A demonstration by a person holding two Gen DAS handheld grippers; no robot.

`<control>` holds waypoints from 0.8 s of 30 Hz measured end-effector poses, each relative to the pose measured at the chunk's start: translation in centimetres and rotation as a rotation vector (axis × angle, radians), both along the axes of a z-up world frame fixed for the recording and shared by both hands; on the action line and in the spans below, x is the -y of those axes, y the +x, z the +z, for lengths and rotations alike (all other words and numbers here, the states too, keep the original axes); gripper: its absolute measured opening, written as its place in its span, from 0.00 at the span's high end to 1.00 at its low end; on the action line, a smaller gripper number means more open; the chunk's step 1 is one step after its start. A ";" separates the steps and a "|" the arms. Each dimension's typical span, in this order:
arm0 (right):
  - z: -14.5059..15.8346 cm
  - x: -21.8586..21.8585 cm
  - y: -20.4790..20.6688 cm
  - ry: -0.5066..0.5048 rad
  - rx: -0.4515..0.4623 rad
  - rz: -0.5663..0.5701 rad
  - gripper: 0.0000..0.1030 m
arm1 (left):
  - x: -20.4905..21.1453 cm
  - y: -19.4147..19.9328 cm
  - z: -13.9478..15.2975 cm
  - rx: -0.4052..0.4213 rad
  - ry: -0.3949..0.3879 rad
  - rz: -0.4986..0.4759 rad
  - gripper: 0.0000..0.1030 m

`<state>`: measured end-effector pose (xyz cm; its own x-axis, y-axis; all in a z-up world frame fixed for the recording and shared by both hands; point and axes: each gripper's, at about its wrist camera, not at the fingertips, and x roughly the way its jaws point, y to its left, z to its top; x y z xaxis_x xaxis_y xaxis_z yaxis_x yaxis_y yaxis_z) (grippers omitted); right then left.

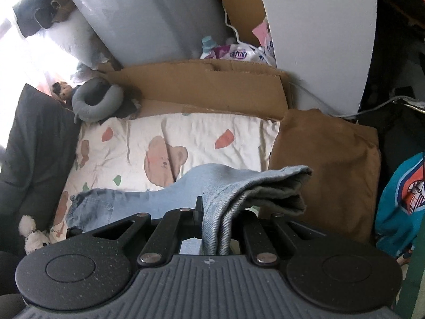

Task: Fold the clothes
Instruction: 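Carry the leg hem with the right gripper over the pants toward the waistband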

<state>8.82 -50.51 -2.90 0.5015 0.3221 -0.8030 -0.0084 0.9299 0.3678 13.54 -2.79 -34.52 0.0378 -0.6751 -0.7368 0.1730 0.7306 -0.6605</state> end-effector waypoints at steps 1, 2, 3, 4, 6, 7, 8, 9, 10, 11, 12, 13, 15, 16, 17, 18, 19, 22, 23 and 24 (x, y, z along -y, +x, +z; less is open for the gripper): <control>-0.2 -0.1 0.1 -0.001 -0.001 0.003 0.96 | -0.1 -0.4 -0.4 -0.013 -0.002 -0.001 0.96; -0.3 -0.2 0.3 -0.002 -0.002 0.005 0.96 | -0.2 -0.9 -0.9 -0.029 -0.006 -0.001 0.96; -0.5 -0.3 0.4 -0.003 -0.003 0.006 0.96 | -0.3 -1.4 -1.4 -0.043 -0.009 -0.005 0.97; -0.6 -0.4 0.5 -0.003 -0.004 0.006 0.96 | -0.3 -1.8 -1.8 -0.056 -0.013 -0.010 0.97; -0.9 -0.6 0.6 0.000 -0.005 0.009 0.96 | -0.1 -2.6 -2.2 -0.070 -0.017 -0.018 0.97; -1.0 -0.7 0.7 0.001 -0.005 0.012 0.96 | -0.1 -2.9 -2.4 -0.075 -0.018 -0.021 0.97; -1.1 -0.7 0.7 0.001 -0.005 0.015 0.96 | 0.0 -3.2 -2.6 -0.080 -0.016 -0.019 0.97; -1.1 -0.8 0.8 0.000 -0.007 0.019 0.96 | 0.0 -3.4 -2.7 -0.083 -0.016 -0.012 0.97; -1.2 -0.8 0.8 -0.002 -0.009 0.023 0.96 | 0.1 -3.3 -2.9 -0.083 -0.020 -0.006 0.97; -1.3 -0.9 0.9 -0.004 -0.011 0.026 0.96 | 0.2 -3.2 -3.0 -0.083 -0.024 -0.001 0.97; -1.4 -0.9 1.0 -0.006 -0.014 0.028 0.96 | 0.3 -3.1 -3.1 -0.080 -0.023 0.000 0.97; -1.4 -1.0 1.1 -0.007 -0.019 0.028 0.96 | 0.4 -2.9 -3.2 -0.078 -0.020 -0.003 0.97; -1.4 -1.1 1.2 -0.008 -0.027 0.033 0.96 | 0.7 -2.4 -3.3 -0.079 -0.018 -0.005 0.97; -1.4 -1.3 1.3 -0.009 -0.031 0.039 0.96 | 0.9 -2.0 -3.3 -0.077 -0.016 -0.008 0.97; -1.3 -1.4 1.4 -0.010 -0.035 0.046 0.96 | 1.0 -1.6 -3.3 -0.073 -0.009 -0.012 0.97; -1.2 -1.7 1.5 -0.012 -0.037 0.053 0.96 | 1.1 -1.2 -3.3 -0.068 -0.003 -0.014 0.97; -1.1 -1.9 1.6 -0.014 -0.039 0.059 0.96 | 1.1 -0.7 -3.3 -0.066 0.000 -0.009 0.97; -0.8 -2.3 1.8 -0.012 -0.038 0.064 0.96 | 0.8 1.1 -3.2 -0.062 0.004 0.016 0.97; -0.8 -2.4 1.9 -0.011 -0.038 0.064 0.96 | 0.7 1.6 -3.1 -0.061 0.008 0.028 0.97; -0.7 -2.5 2.0 -0.010 -0.037 0.065 0.96 | 0.7 2.2 -3.0 -0.057 0.009 0.035 0.97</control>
